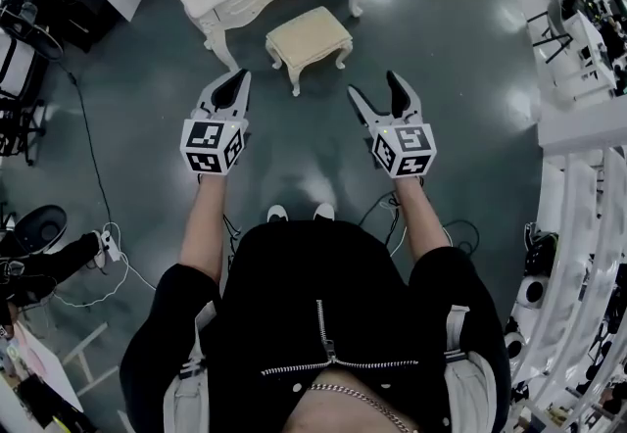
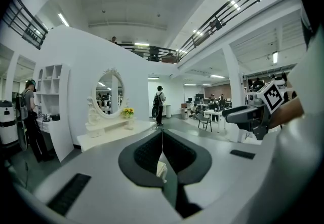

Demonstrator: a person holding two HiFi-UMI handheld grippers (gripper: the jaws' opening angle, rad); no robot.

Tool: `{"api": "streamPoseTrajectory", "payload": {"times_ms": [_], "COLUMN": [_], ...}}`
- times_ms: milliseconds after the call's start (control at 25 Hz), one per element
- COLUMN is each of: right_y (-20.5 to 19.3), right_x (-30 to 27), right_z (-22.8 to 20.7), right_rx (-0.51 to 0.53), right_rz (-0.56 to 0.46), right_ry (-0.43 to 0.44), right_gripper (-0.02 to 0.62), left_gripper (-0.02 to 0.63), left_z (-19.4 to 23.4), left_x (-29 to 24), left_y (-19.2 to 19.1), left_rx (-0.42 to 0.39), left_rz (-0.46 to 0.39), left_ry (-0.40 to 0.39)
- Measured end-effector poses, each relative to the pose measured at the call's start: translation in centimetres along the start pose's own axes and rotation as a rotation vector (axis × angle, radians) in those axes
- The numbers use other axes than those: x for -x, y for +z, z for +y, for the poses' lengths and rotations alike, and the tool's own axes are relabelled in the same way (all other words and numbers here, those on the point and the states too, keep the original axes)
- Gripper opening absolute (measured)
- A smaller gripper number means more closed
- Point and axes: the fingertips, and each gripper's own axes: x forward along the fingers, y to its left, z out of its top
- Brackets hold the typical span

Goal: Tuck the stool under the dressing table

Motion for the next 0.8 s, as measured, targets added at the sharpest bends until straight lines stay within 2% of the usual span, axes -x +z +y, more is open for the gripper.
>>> {"api": "streamPoseTrajectory", "payload": {"times_ms": [240, 560, 800], "right_y": [-0.5, -0.4, -0.7], "right_x": [0.3, -0.9, -3.4], "right_z": [-1.9, -3.4, -4.4], "right_rx": [0.004, 0.008, 0.014], "right_rz": [0.014, 0.006, 0.010], "right_ry": [0.042, 0.076, 0.081], "right_gripper": [0.391, 0.393, 0.391], "left_gripper": [0.021, 0.021, 0.021], "left_z": [-1.9, -2.3, -1.2], "left_x": [-0.3, -1.3, -3.9], "left_y": [-0.3, -1.2, -1.4], "left_rx": [0.013, 0.020, 0.016], "left_rz": [0.009, 0.032, 0.027], "left_ry": [0.048, 0.082, 0.073]}}
